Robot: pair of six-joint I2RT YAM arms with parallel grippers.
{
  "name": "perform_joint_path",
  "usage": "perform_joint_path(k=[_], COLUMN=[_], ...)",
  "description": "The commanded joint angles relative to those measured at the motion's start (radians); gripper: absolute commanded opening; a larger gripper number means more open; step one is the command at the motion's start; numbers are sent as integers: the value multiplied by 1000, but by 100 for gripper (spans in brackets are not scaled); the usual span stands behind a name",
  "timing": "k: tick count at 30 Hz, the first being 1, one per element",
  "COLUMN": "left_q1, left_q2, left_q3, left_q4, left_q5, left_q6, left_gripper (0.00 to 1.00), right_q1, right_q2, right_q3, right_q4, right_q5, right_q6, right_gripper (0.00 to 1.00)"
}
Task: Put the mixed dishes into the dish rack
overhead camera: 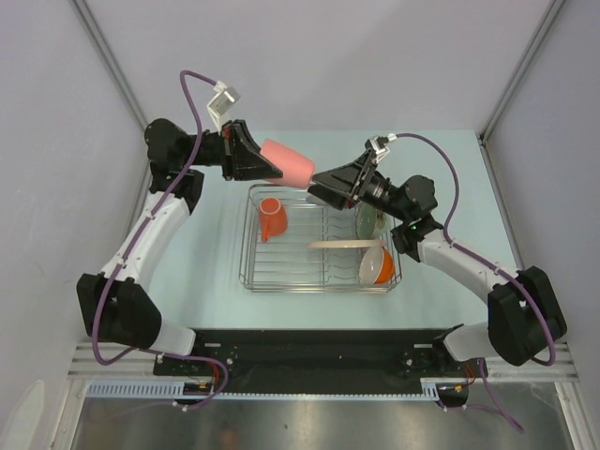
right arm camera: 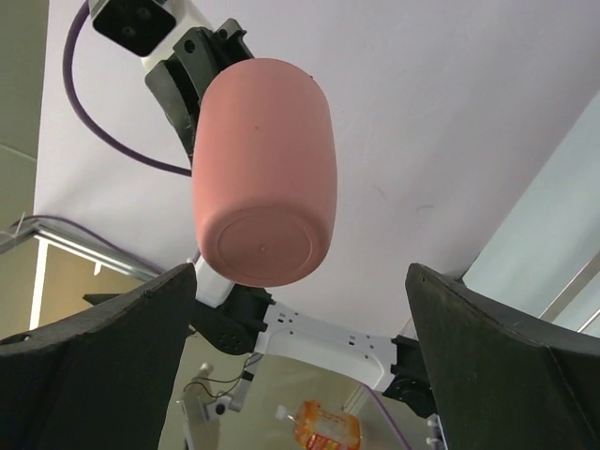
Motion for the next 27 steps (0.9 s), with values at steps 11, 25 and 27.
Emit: perform_joint_path(k=[11, 25, 27], left_q1=[-47, -78, -81], left_q2=[-32, -24, -29], left_q3=[78, 92, 83], left_q4=[-389, -594, -616], left_q5=[-26, -56, -62], left_q6=[356, 520, 540], left_gripper=[0, 0, 0], right_q1=[39, 70, 70], right_q2=[63, 128, 143], right_q3=[10, 54, 57], right_q4=[225, 312, 327], right_q5=[87, 123, 119], right_q6=[118, 128, 140], right_gripper=[100, 79, 66])
